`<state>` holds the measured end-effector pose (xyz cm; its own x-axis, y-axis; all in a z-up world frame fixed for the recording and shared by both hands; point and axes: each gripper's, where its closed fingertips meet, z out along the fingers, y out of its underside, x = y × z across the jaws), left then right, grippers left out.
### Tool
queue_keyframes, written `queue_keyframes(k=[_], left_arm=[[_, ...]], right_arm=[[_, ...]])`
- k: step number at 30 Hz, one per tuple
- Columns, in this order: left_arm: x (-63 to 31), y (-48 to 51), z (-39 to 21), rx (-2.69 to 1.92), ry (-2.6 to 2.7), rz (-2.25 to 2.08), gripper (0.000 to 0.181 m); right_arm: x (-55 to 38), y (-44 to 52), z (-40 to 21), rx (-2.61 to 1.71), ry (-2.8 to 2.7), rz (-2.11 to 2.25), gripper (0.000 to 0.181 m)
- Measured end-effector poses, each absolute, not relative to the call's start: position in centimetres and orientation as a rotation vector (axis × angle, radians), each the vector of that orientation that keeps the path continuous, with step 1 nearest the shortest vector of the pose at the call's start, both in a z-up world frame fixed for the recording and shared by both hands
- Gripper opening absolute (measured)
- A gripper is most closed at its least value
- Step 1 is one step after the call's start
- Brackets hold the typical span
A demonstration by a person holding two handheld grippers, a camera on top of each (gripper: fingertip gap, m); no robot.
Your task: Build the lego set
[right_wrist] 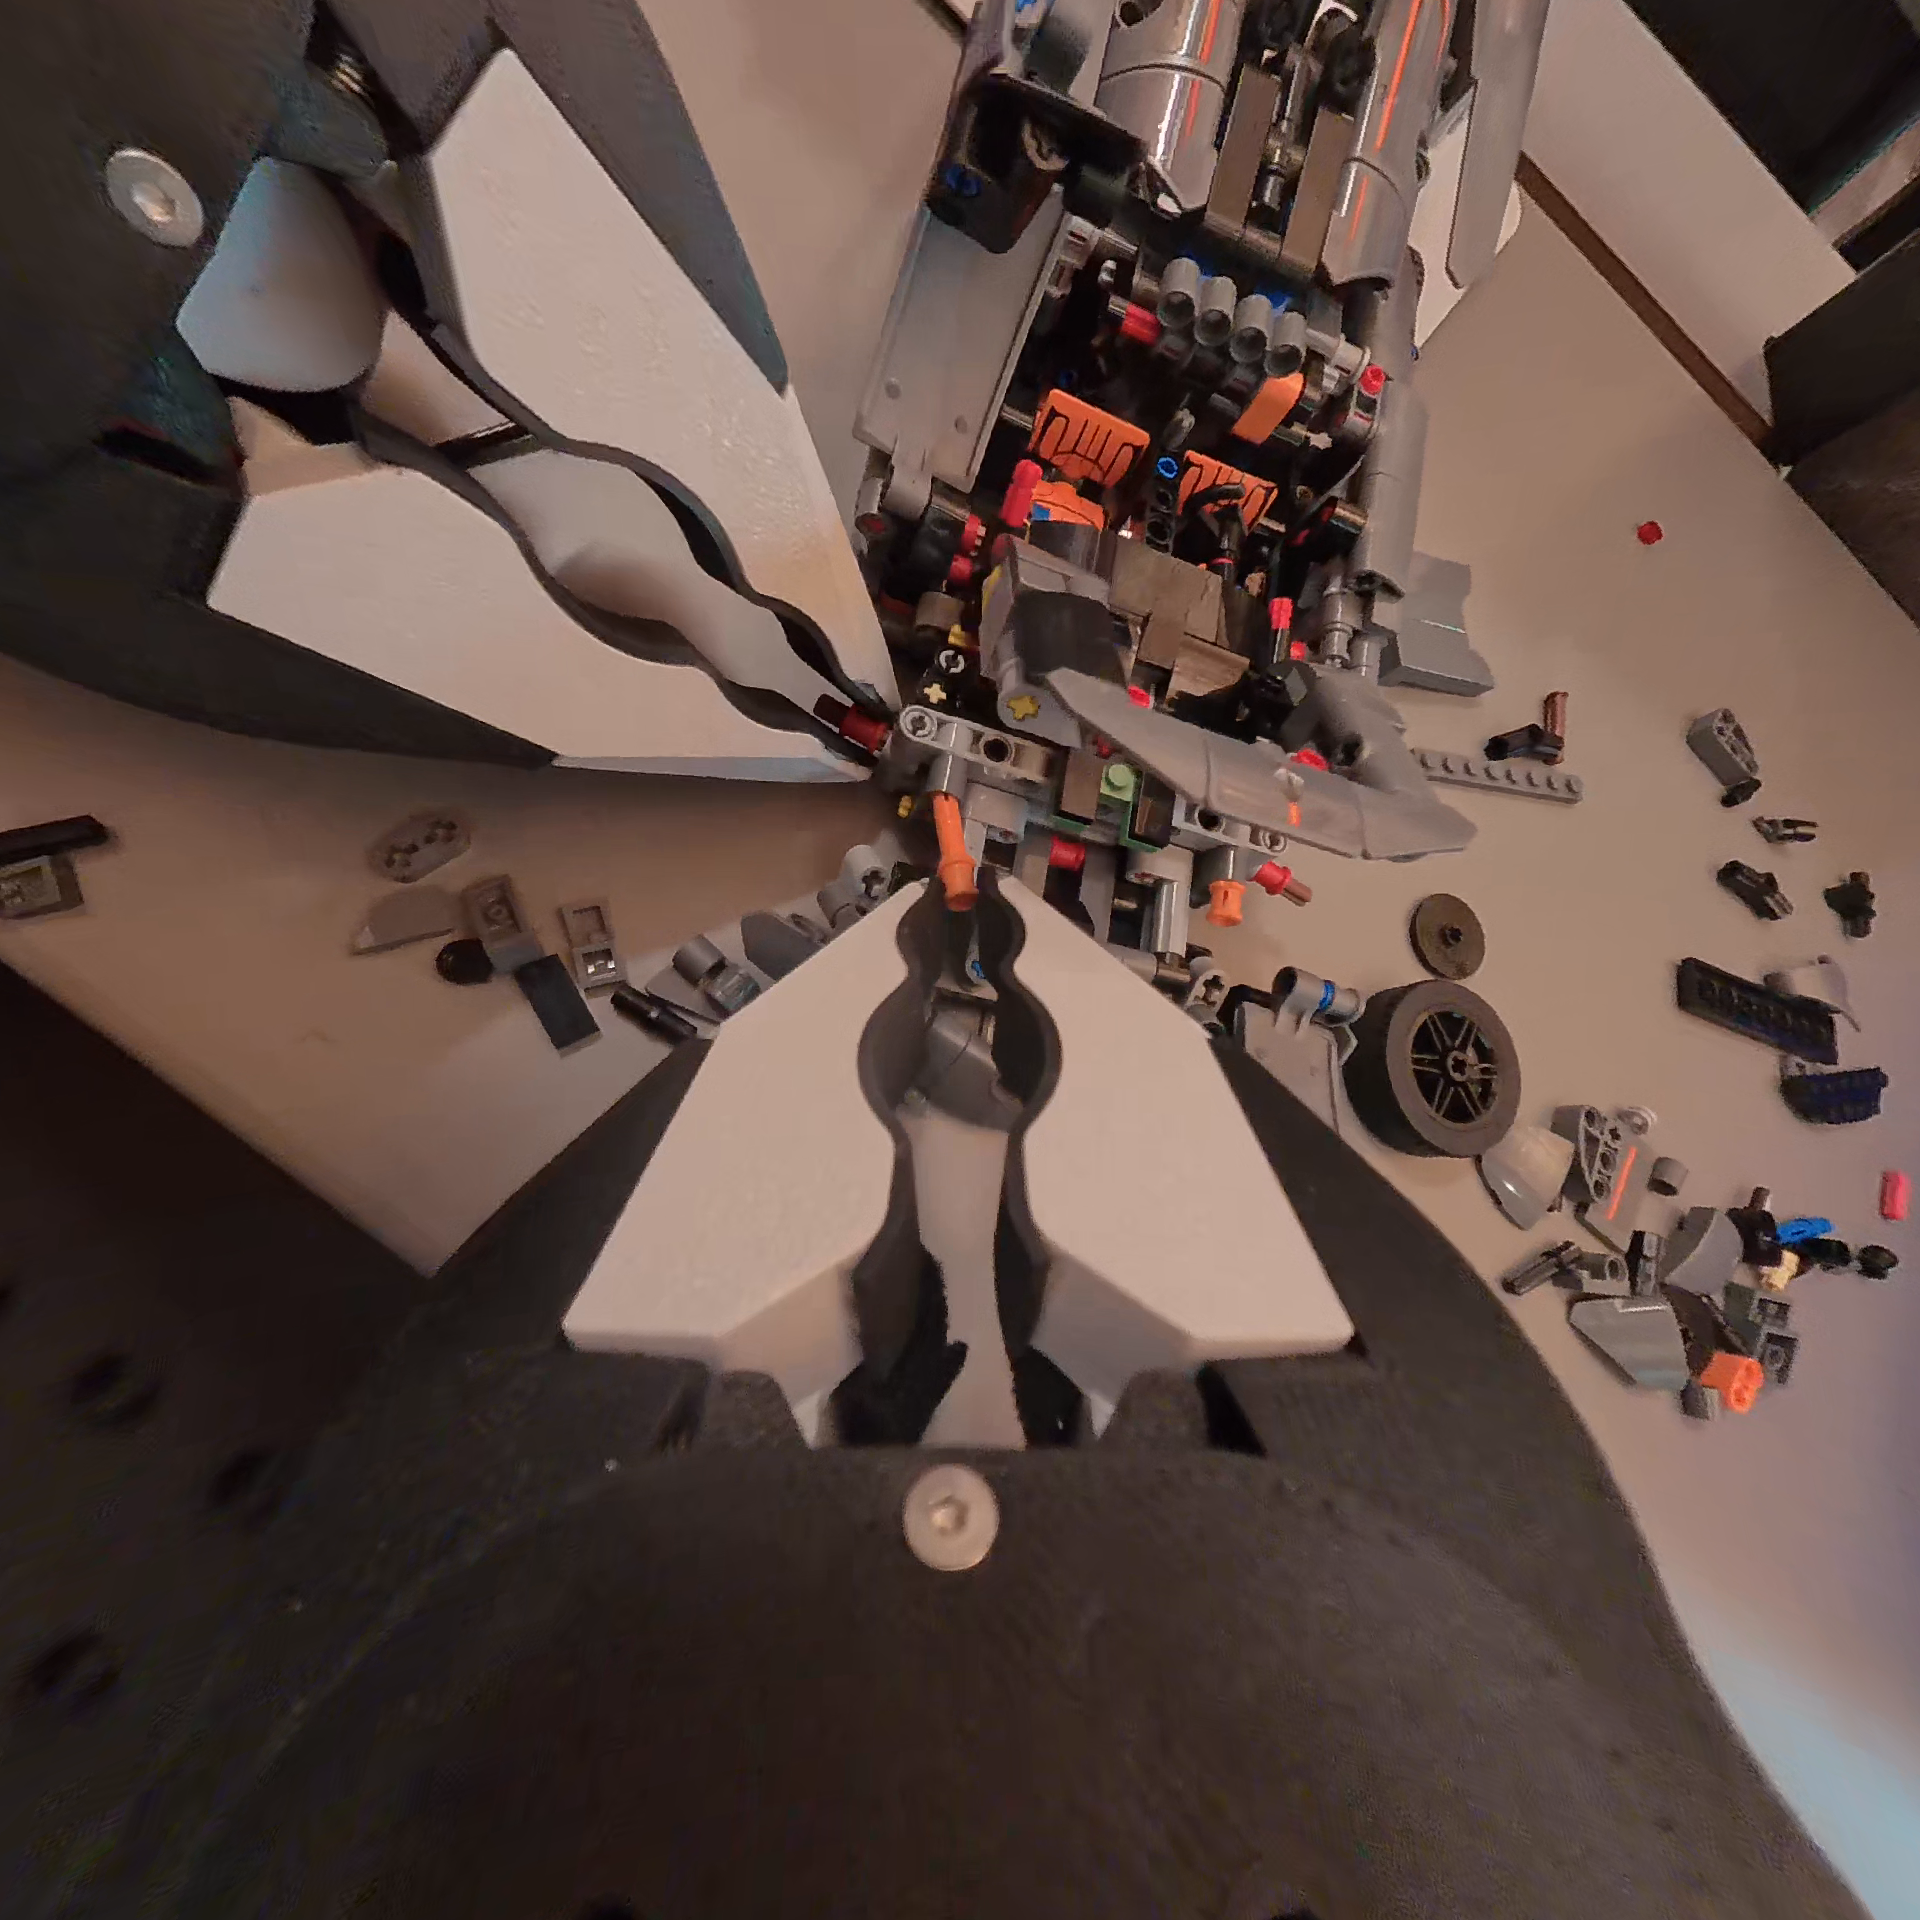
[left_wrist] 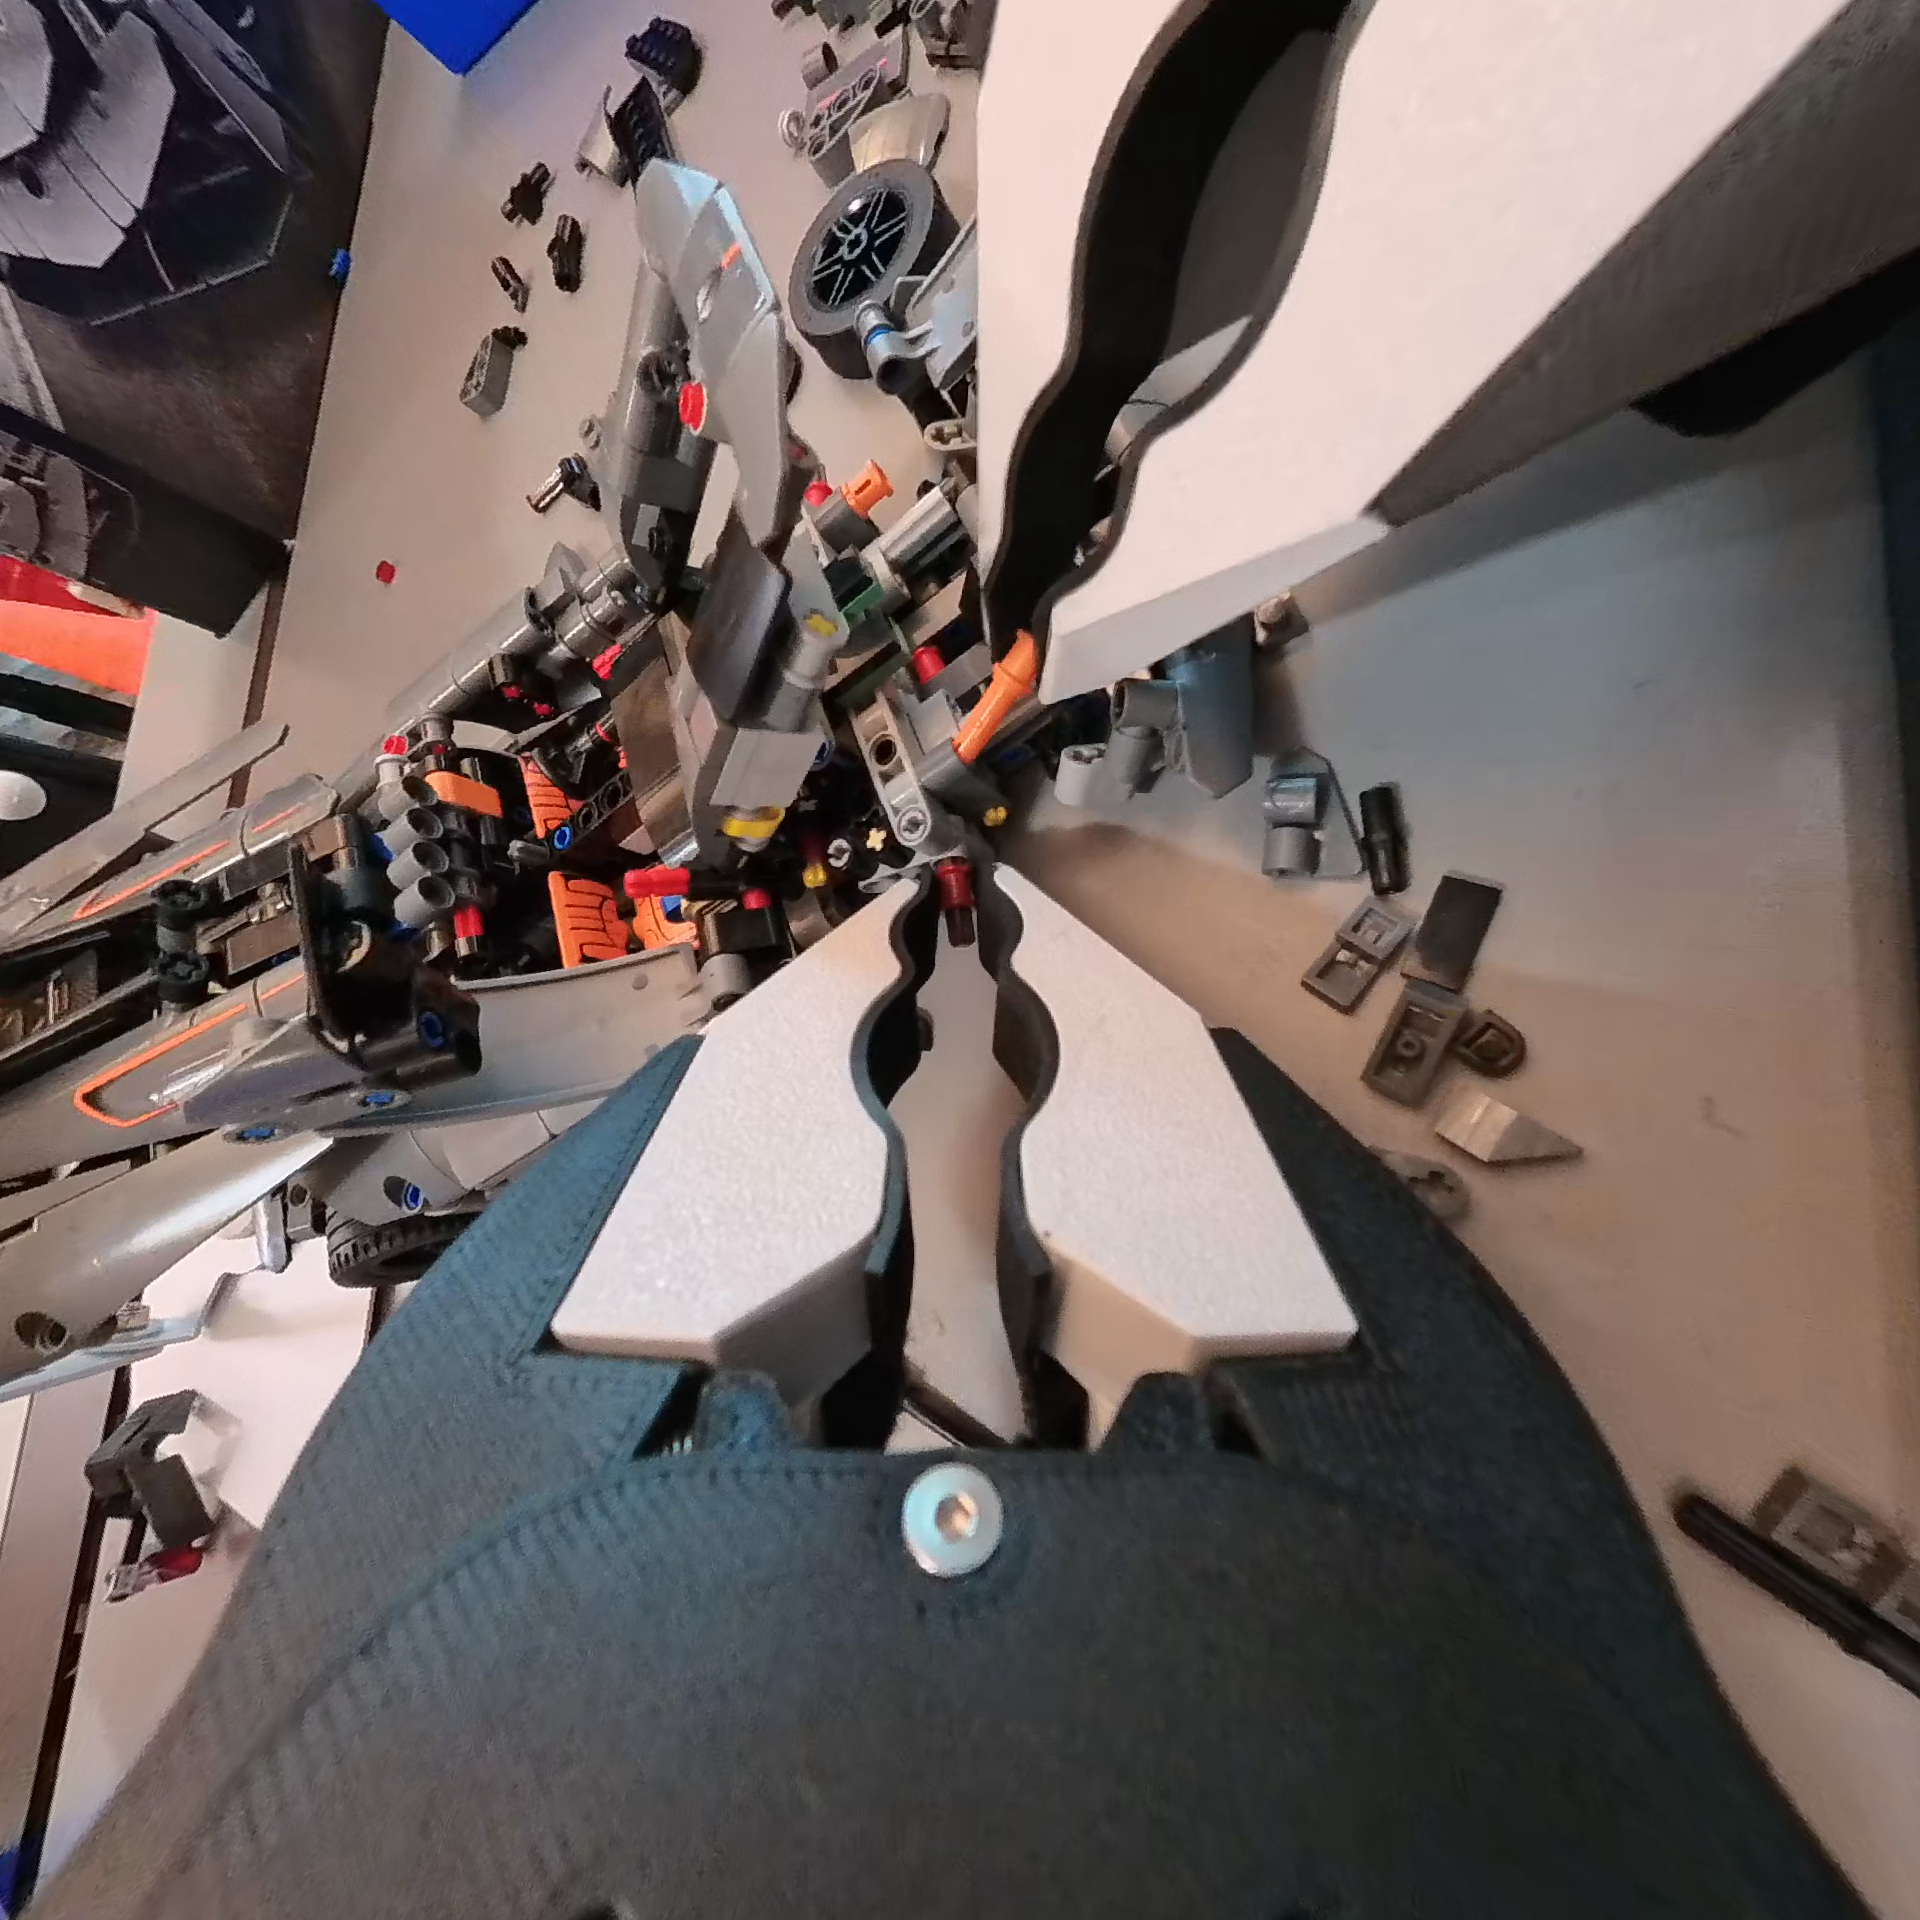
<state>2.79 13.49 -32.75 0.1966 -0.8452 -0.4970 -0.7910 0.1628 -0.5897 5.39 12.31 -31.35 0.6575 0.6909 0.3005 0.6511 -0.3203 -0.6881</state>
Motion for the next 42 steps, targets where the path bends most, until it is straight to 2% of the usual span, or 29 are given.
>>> queue_keyframes(k=[7, 22, 42], left_arm=[[2.80, 13.48, -32.78, -1.625, 1.577, -0.095, 0.004], [2.75, 13.64, -32.86, -1.632, 1.569, -0.124, 0.004], [3.13, 13.71, -32.83, -1.633, 1.564, -0.140, 0.004]], right_arm=[[5.14, 12.13, -31.10, -1.983, -1.126, 0.023, 0.003], [5.00, 12.03, -31.47, -2.142, -1.170, 0.270, 0.003], [5.75, 12.45, -31.43, -2.078, -1.065, -0.001, 0.002]])
